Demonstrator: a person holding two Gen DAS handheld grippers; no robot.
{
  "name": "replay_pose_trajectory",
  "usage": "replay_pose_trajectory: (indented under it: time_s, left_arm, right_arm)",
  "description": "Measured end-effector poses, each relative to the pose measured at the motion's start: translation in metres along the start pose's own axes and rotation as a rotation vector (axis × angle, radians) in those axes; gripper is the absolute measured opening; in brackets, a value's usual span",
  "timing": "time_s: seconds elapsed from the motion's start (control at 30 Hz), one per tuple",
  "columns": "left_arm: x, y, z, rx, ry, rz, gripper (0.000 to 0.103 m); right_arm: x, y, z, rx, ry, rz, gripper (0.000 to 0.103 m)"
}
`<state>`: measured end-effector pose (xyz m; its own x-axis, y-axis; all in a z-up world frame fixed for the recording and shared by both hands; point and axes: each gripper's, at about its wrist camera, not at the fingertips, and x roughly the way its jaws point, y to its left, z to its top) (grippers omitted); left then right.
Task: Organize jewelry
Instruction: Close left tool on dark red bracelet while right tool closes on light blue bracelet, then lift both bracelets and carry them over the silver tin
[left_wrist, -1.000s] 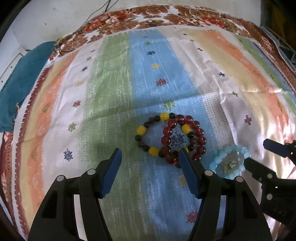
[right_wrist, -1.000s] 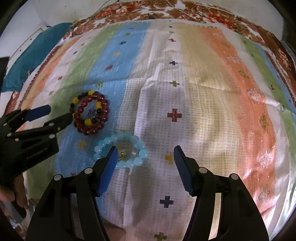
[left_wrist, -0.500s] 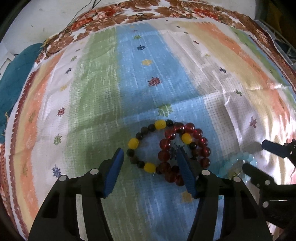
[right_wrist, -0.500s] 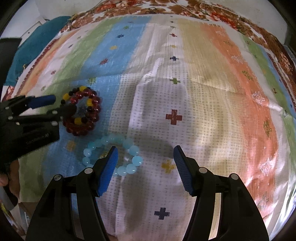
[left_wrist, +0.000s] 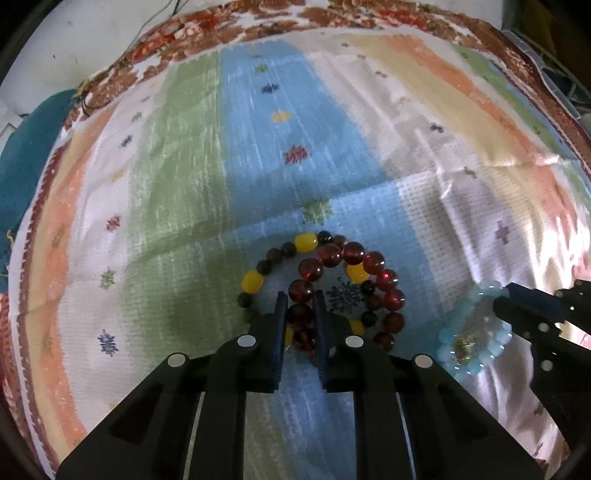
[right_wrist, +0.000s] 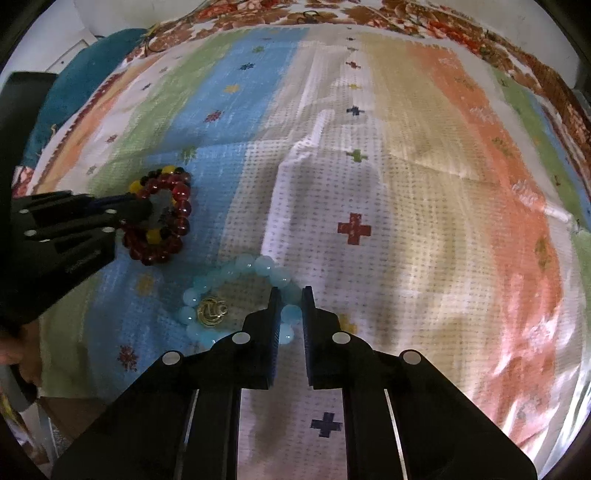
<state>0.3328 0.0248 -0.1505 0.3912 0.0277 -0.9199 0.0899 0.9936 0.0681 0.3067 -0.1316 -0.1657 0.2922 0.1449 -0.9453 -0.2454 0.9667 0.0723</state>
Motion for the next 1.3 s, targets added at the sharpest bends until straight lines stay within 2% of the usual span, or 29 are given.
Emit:
replay_pose_trajectory:
  time_s: [0.27,0.53,0.9,1.3]
  left_arm:
    - [-0.022,-0.005,-0.01,0.009,-0.025,0.01,0.013]
    - [-0.042,-0.002,-0.018,-0.006,-0.044,-0.014,0.013]
    - [-0.085,0.005,-0.031,-0.045,-0.099,-0.021,0.013]
    - [-0.122,0.006,-0.047,-0.081,-0.146,-0.041,0.013]
  right_arm:
    - [-0.025,0.004,0.006,-0.01,-0.072,0.023,0.012]
    - [-0.055,0.022,0.009,-0.077,-0.168,-0.034,0.012]
    - [-0.082,0.027,0.003,-0.053,-0.197,0.002,0.012]
    - [-0.106,0.041,-0.009,-0.068,-0.224,0.002,0.012]
